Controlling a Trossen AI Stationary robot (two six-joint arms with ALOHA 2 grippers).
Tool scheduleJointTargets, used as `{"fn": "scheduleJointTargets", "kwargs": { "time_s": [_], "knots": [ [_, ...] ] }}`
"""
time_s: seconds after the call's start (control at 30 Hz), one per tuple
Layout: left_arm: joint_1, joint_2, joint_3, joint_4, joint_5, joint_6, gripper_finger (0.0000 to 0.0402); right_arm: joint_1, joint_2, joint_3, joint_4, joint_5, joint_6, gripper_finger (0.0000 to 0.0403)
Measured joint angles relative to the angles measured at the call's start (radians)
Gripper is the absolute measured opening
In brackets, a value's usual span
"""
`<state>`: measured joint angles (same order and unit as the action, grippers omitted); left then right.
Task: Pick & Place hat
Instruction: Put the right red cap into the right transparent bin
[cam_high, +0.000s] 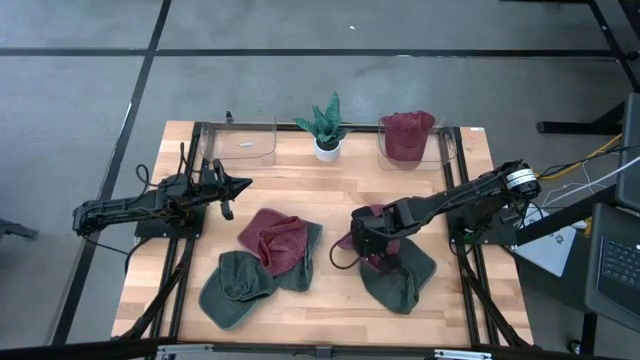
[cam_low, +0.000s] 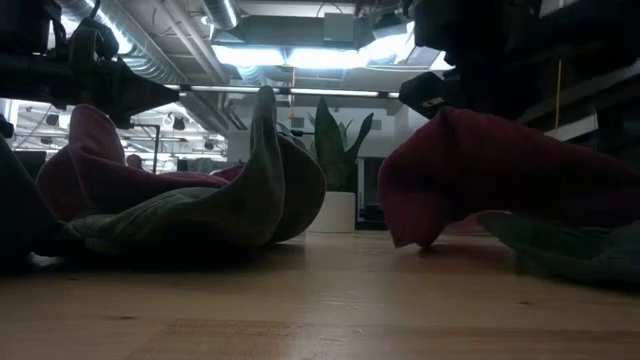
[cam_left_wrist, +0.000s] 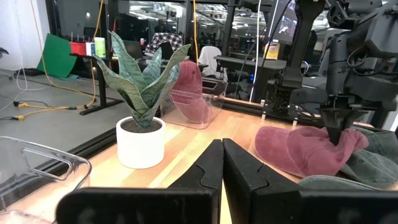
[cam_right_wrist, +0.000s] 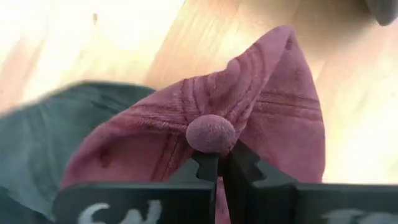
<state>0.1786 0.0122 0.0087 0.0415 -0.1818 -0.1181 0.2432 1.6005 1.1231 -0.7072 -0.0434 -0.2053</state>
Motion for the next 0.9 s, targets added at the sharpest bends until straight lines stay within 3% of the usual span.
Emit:
{"fn": "scheduleJointTargets", "kwargs": {
  "time_s": [0.9],
  "knots": [
    [0.000,0.000,0.000,0.000,0.000,0.000,0.0004,-0.059,0.000,0.372,0.071,-0.001,0.337,0.0009]
  ]
}}
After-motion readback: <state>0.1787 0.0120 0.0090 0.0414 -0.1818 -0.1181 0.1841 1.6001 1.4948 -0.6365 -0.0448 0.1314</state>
